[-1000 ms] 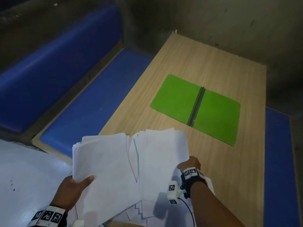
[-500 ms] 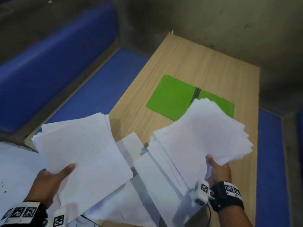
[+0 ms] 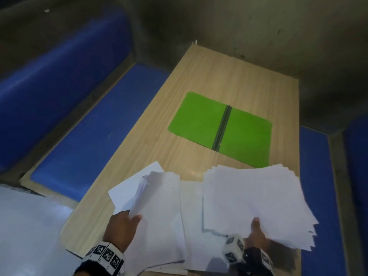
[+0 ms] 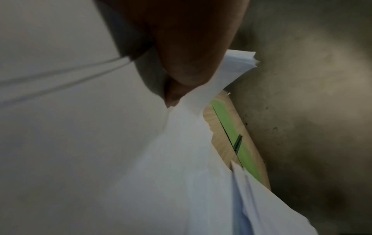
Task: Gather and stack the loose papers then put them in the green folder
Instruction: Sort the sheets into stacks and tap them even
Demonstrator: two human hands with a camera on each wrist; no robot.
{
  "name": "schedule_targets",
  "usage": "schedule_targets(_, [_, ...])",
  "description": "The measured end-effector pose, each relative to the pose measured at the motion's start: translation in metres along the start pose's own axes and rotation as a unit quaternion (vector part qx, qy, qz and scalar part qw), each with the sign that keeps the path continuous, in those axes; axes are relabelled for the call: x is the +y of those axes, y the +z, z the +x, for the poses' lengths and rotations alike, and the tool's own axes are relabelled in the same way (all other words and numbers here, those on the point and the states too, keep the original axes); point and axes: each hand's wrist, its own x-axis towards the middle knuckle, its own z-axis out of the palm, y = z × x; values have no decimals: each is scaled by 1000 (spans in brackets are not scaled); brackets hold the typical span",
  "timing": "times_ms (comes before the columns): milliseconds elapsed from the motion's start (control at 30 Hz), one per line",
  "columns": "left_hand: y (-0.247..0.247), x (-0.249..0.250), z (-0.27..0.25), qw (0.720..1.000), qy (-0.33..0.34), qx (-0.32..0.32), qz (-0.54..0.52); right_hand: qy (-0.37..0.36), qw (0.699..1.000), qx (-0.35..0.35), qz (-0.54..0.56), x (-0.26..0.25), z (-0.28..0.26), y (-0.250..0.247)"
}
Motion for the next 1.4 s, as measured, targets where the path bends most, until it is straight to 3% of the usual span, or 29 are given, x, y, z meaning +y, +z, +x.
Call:
schedule_targets(167, [-2, -13, 9, 1000, -8, 7, 13, -16, 986, -77, 150, -57, 0, -49])
schedule_targets(267, [-2, -15, 12, 1000, -6, 5, 16, -49, 982, -122, 139, -78, -8, -60])
schedule_targets(400, [-2, -14, 12, 1000, -7, 0, 4, -73, 960, -187, 194, -64, 1, -57])
schedule_targets(467, [-2, -15, 11, 1000, -12, 0, -1, -52, 967, -207, 140, -45, 15, -49])
schedule_targets(600, [-3, -15, 9, 1000, -12, 3, -10, -53, 974, -193, -107, 0, 43, -19])
schedule_targets(700, [-2, -14, 9, 1000, -9, 1, -22, -123, 913, -116, -372, 19, 60, 4])
schedule_targets(767, [-2, -14, 8, 1000, -12, 0, -27, -133, 880, -72, -450, 25, 65, 19])
schedule_targets(867, [-3, -13, 6, 999, -18, 3, -31, -128, 870, -44, -474, 32, 64, 35])
schedule_targets(1033, [-4, -16, 8, 999, -13, -2, -38, -123, 874, -83, -463, 42, 71, 37])
schedule_targets(1200, [-24, -10, 7, 993, -13, -15, -114, -220, 851, -139, -457, 29, 60, 14])
schedule_targets(1400, [-75, -12, 24, 984, -6, 37, -175, -302, 880, -120, -346, -42, 28, -39])
